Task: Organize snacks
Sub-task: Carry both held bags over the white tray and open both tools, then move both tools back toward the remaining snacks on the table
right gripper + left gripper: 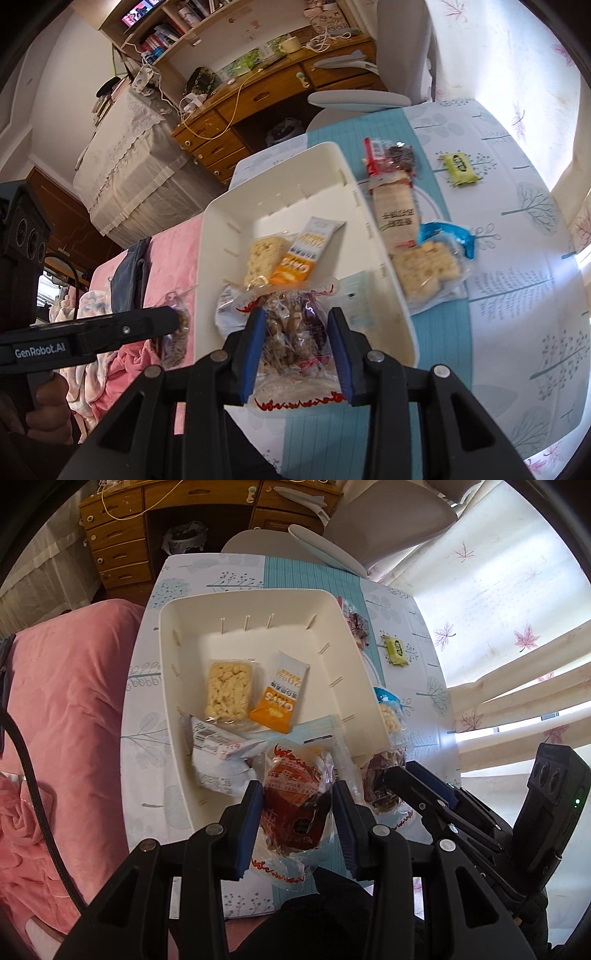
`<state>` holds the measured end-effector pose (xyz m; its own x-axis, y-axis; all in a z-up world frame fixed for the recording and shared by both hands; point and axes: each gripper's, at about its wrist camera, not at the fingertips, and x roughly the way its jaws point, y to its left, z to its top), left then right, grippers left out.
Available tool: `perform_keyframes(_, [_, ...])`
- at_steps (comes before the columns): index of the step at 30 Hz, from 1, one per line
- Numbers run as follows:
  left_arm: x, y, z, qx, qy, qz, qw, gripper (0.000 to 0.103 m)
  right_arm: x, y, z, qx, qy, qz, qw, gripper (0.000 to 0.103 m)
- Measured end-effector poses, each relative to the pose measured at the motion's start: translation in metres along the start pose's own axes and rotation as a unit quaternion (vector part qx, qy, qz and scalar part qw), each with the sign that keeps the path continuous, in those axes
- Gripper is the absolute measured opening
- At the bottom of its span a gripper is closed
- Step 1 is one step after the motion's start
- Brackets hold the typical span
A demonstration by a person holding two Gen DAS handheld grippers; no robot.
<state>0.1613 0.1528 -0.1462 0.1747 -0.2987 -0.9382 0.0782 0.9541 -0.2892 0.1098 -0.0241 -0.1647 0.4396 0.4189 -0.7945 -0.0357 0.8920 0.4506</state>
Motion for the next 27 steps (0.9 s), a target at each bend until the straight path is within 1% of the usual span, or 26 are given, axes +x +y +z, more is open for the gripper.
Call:
perform_keyframes(6, [-0.001, 0.012, -0.002, 0.003, 0.002, 0.007, 1.0, 0.038, 0.004, 0.013, -0.009, -0.001, 0.001, -0.001, 1.0, 0.036])
perform_keyframes(8, [-0.003, 0.013, -0.003, 0.003, -0.001, 0.009, 1.0, 0.039, 0.004, 0.016, -0.01, -0.001, -0.002, 0.001, 1.0, 0.04])
perform_keyframes(9, [-0.003, 0.013, -0.003, 0.004, -0.003, 0.01, 0.9999, 0.041, 0.004, 0.017, -0.011, -0.002, -0.002, 0.0, 1.0, 0.04])
perform_keyframes(11, [-0.004, 0.014, -0.004, 0.005, -0.005, 0.01, 0.9999, 0.062, 0.004, 0.017, -0.013, 0.001, -0.002, -0.004, 1.0, 0.041])
perform_keyframes(14, [-0.004, 0.013, -0.005, 0.008, -0.006, 0.007, 0.9999, 0.064, 0.002, 0.015, -0.014, 0.005, 0.0, -0.008, 1.0, 0.048])
perform_keyframes(17, [-0.002, 0.01, -0.008, 0.01, -0.004, 0.005, 0.9999, 0.066, -0.001, 0.01, -0.016, 0.01, -0.001, -0.01, 1.0, 0.052])
perform_keyframes(20, [-0.001, 0.002, -0.009, 0.015, -0.004, 0.012, 0.9998, 0.072, -0.004, 0.004, -0.018, 0.021, -0.001, -0.007, 1.0, 0.053])
perform_keyframes(24, [-0.001, -0.013, -0.011, 0.02, -0.011, 0.024, 0.9995, 0.076, -0.01, -0.009, -0.017, 0.028, -0.008, -0.006, 1.0, 0.054])
perform_keyframes(27, [0.001, -0.025, -0.014, 0.014, -0.013, 0.033, 0.9993, 0.079, -0.014, -0.02, -0.016, 0.029, -0.011, -0.004, 1.0, 0.054])
